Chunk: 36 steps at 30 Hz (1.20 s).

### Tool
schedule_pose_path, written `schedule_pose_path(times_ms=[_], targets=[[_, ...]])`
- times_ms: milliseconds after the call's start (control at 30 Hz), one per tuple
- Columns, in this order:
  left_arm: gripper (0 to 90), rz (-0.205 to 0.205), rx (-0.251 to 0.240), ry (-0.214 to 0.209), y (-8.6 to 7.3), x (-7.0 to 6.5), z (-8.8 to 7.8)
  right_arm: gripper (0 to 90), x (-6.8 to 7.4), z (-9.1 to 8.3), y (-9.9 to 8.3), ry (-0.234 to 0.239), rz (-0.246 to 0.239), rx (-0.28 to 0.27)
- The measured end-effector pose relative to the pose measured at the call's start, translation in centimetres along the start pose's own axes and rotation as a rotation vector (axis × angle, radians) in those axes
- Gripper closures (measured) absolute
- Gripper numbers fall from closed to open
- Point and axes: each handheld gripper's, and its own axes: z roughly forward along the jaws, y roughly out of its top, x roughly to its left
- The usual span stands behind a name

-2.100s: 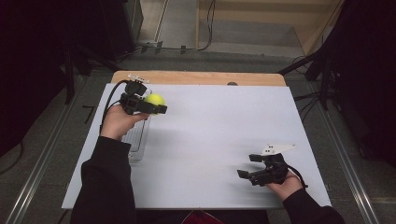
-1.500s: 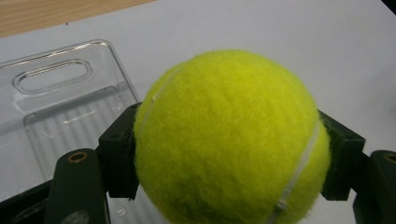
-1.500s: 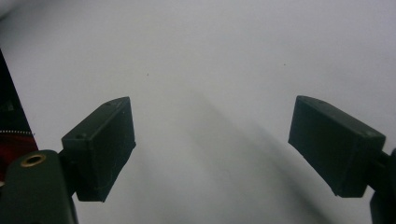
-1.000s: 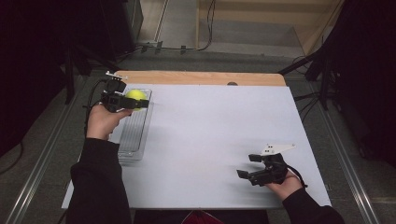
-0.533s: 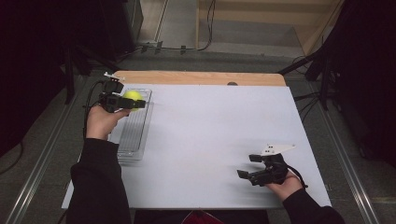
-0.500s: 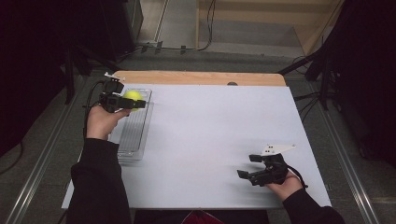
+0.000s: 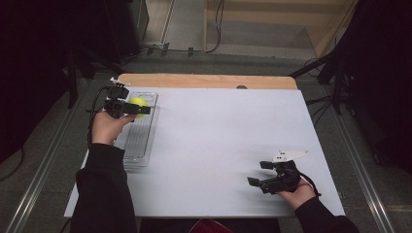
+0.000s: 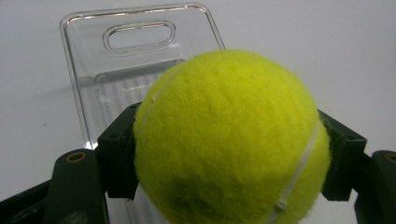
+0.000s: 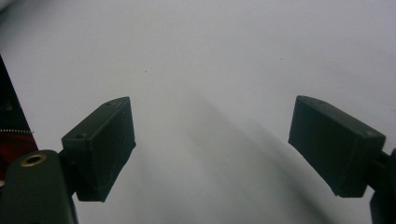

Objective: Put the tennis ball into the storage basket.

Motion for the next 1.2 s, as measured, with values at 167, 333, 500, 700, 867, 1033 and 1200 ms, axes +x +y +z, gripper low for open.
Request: schedule_pose_path(times_ms=[167, 333, 500, 700, 867, 1033, 1200], targets=[[25.9, -0.006, 0.018, 0.002, -0.2, 0.2, 0.5, 12.7, 0.0, 0.0, 0.0, 0.002, 0.0, -0.001], [25.8, -0.013, 0.028, 0.012, -0.3, 0.3, 0.9, 12.7, 0.0, 0.0, 0.0, 0.003, 0.001, 0.001], [25.8, -0.009, 0.042, 0.031, -0.4, 0.4, 1.2, 12.7, 0.0, 0.0, 0.0, 0.003, 0.0, 0.001], [25.7, -0.008, 0.054, 0.071, -0.4, 0.4, 1.4, 12.7, 0.0, 0.0, 0.0, 0.004, 0.001, -0.001], [21.6, -0.022, 0.037, 0.071, -0.3, 0.4, 1.2, 12.7, 0.0, 0.0, 0.0, 0.006, 0.0, 0.0], [21.3, -0.019, 0.0, 0.064, -0.2, 0.3, 0.7, 12.7, 0.0, 0.1, 0.0, 0.003, -0.002, 0.001], [21.4, -0.005, -0.003, 0.041, 0.0, -0.2, 0.4, 12.7, 0.1, 0.0, 0.1, 0.003, 0.0, 0.0]])
